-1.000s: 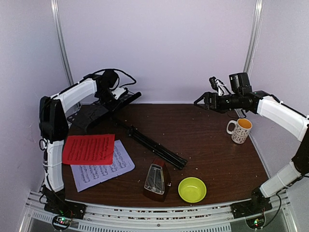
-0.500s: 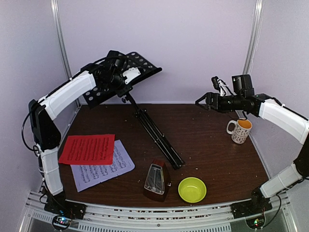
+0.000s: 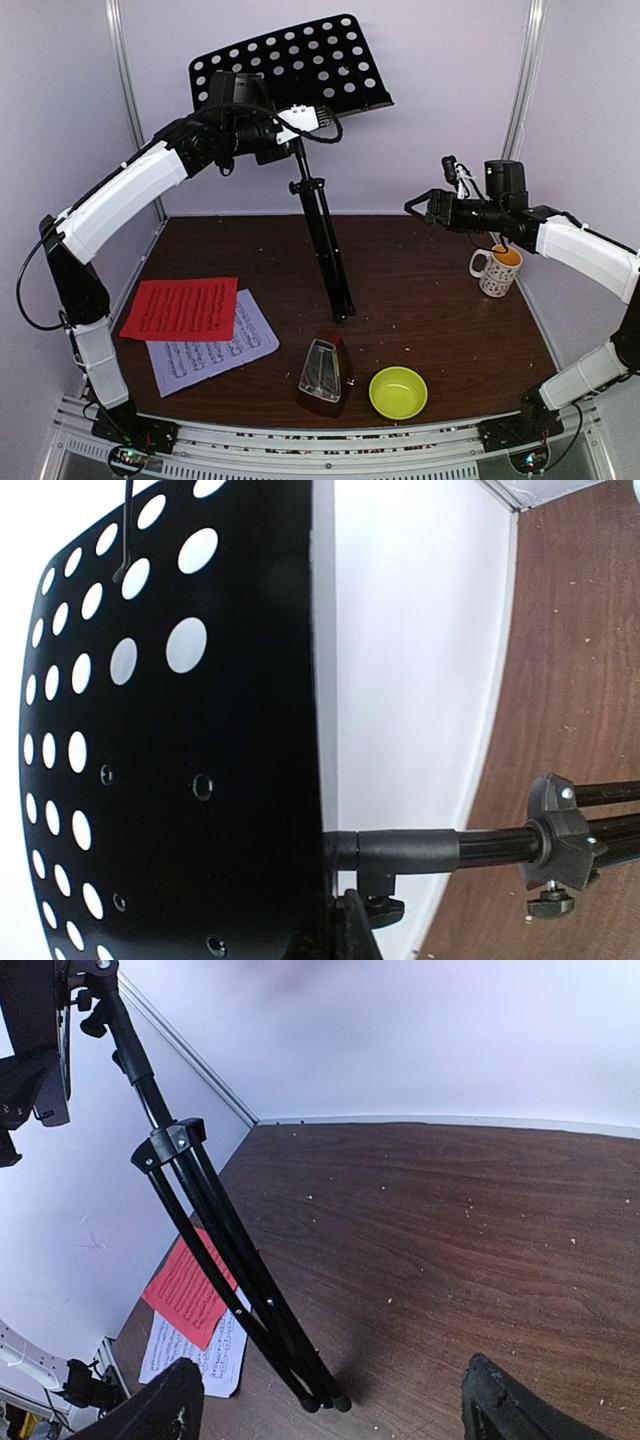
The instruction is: Set up the instrument practice props
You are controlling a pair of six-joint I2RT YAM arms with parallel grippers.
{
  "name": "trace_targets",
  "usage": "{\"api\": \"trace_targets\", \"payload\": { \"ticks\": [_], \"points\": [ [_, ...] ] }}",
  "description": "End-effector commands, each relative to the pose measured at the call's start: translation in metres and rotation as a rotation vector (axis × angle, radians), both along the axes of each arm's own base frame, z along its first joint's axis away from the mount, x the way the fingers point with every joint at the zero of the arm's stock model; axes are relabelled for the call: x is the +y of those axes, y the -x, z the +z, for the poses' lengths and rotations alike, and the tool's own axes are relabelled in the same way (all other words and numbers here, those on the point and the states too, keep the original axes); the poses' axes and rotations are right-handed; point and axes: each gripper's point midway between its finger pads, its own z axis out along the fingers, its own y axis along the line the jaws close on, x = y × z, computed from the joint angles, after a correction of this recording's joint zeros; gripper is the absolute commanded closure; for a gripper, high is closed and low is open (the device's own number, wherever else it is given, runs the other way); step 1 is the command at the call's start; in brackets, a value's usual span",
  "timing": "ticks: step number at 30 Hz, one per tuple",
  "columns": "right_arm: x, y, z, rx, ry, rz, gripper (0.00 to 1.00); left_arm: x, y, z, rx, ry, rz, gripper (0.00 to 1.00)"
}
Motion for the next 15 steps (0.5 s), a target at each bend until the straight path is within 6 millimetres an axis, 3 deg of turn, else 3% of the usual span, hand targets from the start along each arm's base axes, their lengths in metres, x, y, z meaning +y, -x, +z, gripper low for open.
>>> {"api": "trace_targets", "payload": {
  "ticks": [1,8,15],
  "points": [
    [0.008,-0.001,0.032,-0.092,-0.109,0.034,0.12,0.045,0.047,0.182,-0.514,0.307,0.032,1.00],
    [0.029,-0.015,0.068,-0.187,-0.234,0.132,0.16,0.036,0.094,0.207,-0.635,0.394,-0.163,1.00],
    [0.053,-0.033,0.104,-0.279,-0.318,0.268,0.21,0.018,0.121,0.208,-0.648,0.366,-0.346,1.00]
  ]
}}
